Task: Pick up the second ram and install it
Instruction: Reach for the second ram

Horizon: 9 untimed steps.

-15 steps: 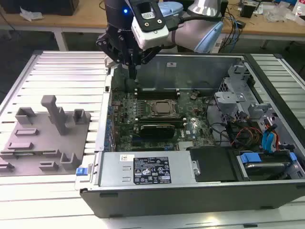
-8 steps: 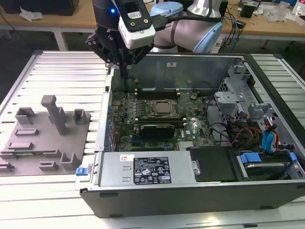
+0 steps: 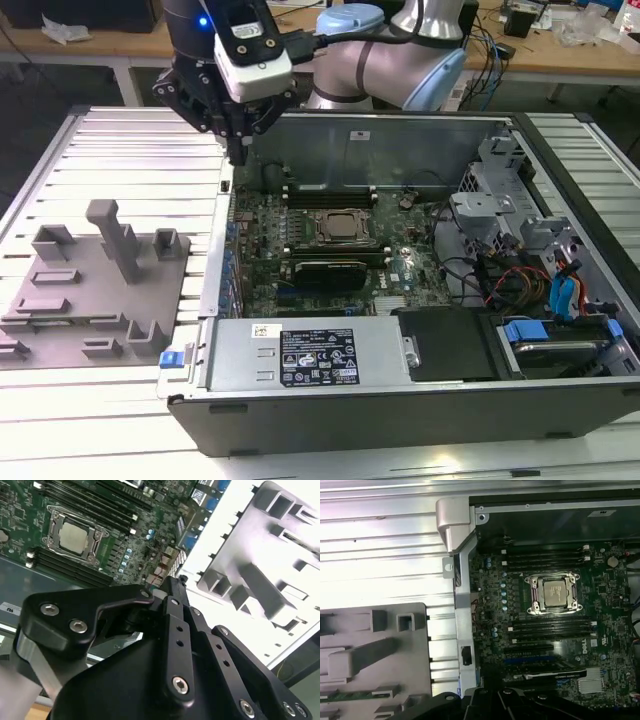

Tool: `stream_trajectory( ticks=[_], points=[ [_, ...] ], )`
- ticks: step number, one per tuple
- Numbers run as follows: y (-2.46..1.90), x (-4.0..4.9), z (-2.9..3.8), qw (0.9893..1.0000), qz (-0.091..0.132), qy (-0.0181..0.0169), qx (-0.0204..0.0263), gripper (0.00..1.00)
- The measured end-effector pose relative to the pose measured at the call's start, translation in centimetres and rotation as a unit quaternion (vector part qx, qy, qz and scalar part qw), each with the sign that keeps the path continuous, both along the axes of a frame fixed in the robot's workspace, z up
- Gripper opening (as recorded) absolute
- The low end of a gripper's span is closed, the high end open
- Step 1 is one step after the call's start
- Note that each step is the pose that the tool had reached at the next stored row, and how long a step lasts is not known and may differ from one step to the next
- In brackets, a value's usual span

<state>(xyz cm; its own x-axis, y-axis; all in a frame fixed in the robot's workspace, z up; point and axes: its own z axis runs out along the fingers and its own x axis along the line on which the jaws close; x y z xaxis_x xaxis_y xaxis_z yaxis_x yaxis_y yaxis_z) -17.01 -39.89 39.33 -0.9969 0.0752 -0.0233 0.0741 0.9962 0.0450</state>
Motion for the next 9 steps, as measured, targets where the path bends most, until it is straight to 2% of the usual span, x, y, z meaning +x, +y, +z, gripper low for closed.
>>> stream_trajectory(
  ticks=[4, 9],
  points=[
    [0.00, -1.55, -0.01, 1.0000, 0.000, 0.0000, 0.0000, 0.11],
    [0.00, -2.77, -0.01, 1.0000, 0.000, 0.0000, 0.0000, 0.11]
  ],
)
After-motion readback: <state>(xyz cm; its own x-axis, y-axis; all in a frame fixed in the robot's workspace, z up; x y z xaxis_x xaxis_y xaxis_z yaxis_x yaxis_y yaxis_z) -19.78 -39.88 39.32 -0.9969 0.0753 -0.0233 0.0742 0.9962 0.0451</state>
